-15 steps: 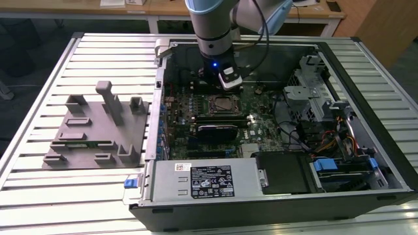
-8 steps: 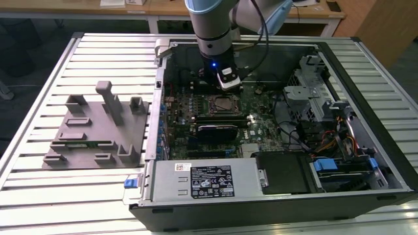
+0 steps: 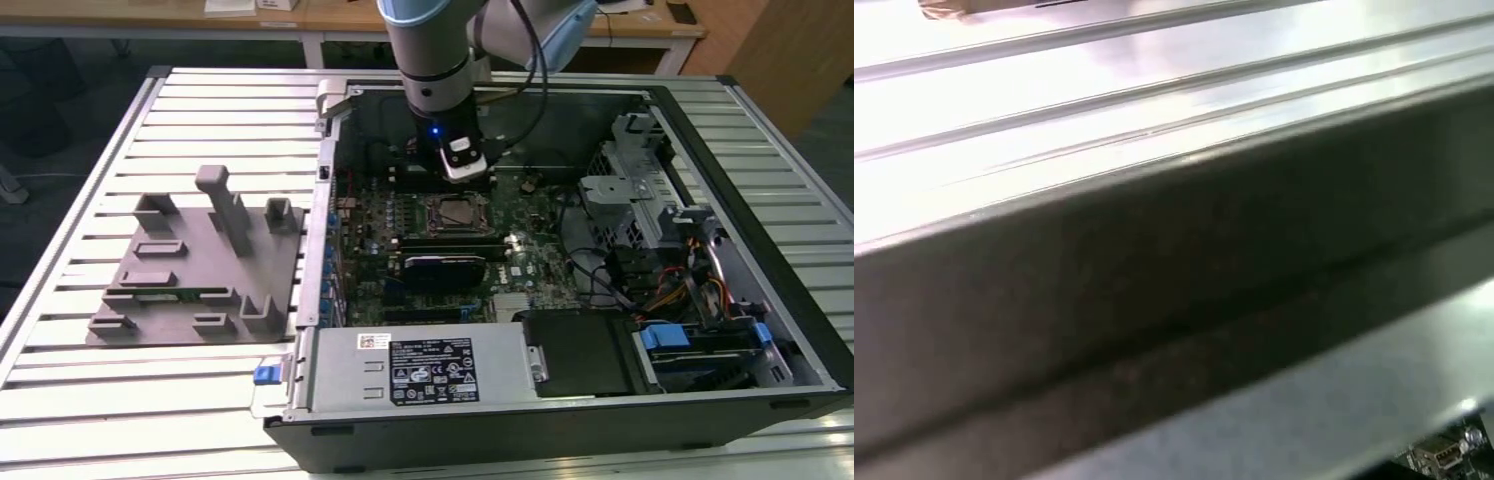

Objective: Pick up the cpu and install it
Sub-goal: 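Install the first cpu locking lever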

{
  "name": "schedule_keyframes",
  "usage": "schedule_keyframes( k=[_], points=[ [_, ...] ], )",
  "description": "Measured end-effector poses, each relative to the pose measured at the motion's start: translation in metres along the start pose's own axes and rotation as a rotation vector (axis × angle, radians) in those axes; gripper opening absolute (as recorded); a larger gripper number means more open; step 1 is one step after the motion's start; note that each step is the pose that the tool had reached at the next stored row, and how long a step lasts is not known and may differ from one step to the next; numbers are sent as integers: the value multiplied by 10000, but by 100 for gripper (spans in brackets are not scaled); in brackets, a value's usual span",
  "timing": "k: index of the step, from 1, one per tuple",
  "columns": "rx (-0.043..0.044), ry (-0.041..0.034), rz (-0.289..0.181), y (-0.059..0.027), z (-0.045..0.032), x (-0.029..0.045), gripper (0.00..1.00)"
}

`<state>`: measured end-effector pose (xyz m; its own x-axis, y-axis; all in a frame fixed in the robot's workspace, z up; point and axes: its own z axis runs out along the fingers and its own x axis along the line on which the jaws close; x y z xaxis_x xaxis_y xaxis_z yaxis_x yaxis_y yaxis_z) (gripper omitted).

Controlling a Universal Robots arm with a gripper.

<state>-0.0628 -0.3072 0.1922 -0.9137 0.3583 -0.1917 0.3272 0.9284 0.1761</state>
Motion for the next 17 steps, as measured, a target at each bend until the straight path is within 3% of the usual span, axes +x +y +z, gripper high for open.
schedule_keyframes(
  k=[8, 13, 17],
  points=[
    [181, -142, 713, -2, 19, 4, 11],
    [178, -143, 726, -1, 21, 5, 11],
    [70, -98, 726, 0, 23, -1, 11]
  ],
)
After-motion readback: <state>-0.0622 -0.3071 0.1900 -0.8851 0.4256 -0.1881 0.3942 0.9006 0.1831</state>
